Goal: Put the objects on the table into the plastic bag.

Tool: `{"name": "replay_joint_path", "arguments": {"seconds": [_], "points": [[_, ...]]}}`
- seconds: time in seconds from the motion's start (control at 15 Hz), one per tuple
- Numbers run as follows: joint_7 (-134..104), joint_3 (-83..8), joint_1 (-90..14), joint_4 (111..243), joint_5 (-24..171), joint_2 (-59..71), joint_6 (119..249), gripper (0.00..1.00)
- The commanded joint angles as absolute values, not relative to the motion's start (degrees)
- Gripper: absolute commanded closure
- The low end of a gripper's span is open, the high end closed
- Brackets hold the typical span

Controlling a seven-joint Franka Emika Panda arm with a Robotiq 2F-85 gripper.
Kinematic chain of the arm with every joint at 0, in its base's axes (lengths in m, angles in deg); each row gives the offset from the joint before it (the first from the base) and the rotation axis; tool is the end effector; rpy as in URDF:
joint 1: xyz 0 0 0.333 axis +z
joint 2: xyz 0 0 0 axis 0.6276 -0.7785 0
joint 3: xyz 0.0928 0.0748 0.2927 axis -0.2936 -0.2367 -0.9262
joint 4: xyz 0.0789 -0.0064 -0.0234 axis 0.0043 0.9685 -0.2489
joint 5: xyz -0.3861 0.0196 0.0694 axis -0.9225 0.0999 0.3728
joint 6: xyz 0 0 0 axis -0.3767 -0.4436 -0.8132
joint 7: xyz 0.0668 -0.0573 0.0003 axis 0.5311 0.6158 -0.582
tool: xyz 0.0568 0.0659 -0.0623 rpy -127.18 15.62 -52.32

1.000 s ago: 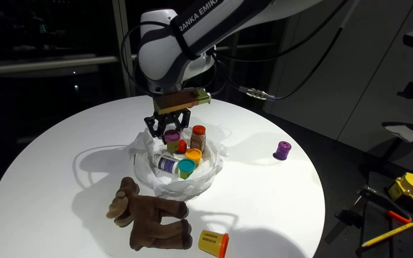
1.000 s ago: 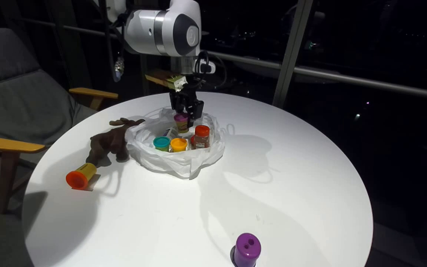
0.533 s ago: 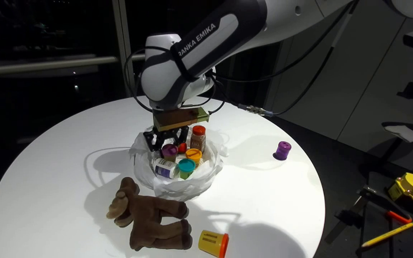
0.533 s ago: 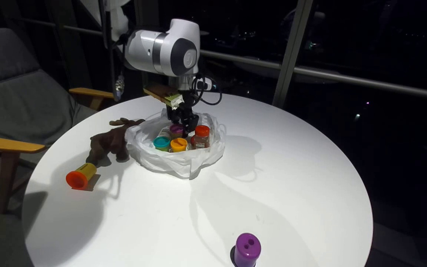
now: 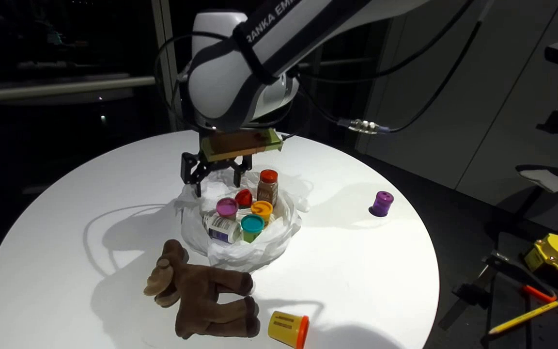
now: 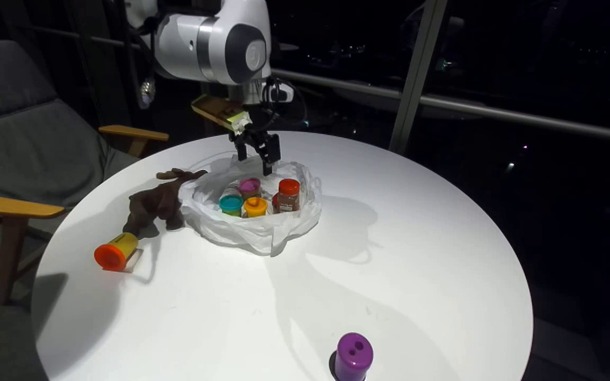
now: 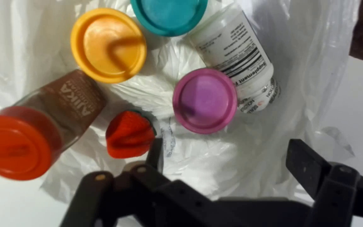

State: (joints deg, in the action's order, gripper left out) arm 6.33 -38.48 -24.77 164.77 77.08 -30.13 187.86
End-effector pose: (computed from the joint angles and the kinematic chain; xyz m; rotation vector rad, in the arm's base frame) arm 0.7207 0.1515 0.1636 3.1132 -0.3727 0.1580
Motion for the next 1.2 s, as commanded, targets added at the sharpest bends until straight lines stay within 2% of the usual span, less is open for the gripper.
{"name": "replay_joint_path", "arguments": {"seconds": [0.0,0.33,0.6,1.13], "points": [[12.44,-34.22,-21.53,178.14,75.05,-17.05,190.78,0.0],[22.0,-28.36,-21.66,186.81,70.16,-4.7,188.44,0.0],[18.72,-25.94,-27.53,192.79,63.22,1.58,184.49,0.0],[-7.85,-30.69,-45.35,198.87,73.01,-2.27,189.74,0.0]]}}
